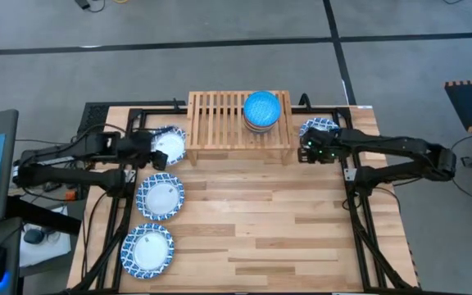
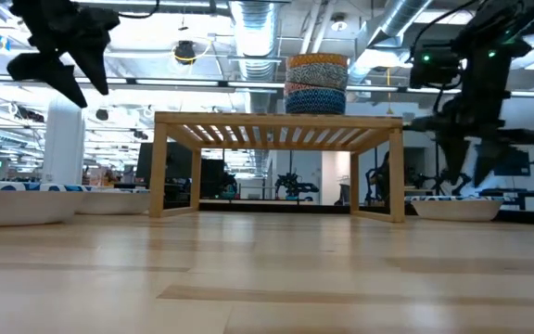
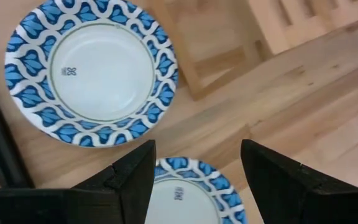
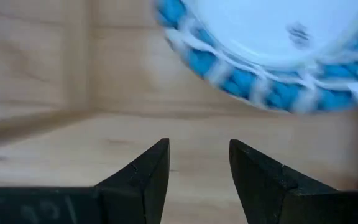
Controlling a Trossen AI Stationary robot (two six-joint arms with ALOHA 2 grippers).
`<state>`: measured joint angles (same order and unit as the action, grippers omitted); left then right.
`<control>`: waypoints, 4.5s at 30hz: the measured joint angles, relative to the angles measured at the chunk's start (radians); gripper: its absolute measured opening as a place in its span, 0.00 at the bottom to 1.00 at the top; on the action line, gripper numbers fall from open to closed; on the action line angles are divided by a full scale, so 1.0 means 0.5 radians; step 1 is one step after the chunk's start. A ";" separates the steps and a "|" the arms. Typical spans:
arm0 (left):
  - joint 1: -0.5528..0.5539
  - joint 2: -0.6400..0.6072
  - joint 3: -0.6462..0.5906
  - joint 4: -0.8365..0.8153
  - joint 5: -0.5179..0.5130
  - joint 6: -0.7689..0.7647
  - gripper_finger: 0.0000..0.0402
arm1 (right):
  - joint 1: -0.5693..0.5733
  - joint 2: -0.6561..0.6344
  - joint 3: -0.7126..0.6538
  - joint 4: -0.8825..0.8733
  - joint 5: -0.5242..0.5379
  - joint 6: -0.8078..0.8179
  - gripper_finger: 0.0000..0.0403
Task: Place and stack bowls onto a shelf
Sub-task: Put the top right white patterned bowl on the shelf
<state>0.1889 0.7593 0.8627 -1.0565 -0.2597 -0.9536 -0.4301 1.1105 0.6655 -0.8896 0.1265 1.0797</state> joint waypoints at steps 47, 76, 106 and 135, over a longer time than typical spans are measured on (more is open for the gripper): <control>-0.537 0.196 0.000 0.178 -0.403 -0.426 0.55 | -0.129 -0.395 -0.406 0.198 0.677 1.972 0.48; -0.538 0.196 0.000 0.317 -0.388 -0.443 0.55 | -0.220 -0.345 -0.406 0.244 0.666 1.969 0.48; -0.559 0.196 0.000 0.330 -0.398 -0.420 0.55 | -0.424 -0.049 -0.406 0.525 0.641 1.560 0.15; -0.717 0.195 -0.001 0.812 -0.605 0.020 0.55 | 0.052 -0.195 0.915 1.777 1.014 -0.372 0.07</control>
<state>-0.1698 0.8570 0.8623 -0.6503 -0.5622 -0.9437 -0.4039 1.0131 1.1228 -0.0011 0.6338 0.8936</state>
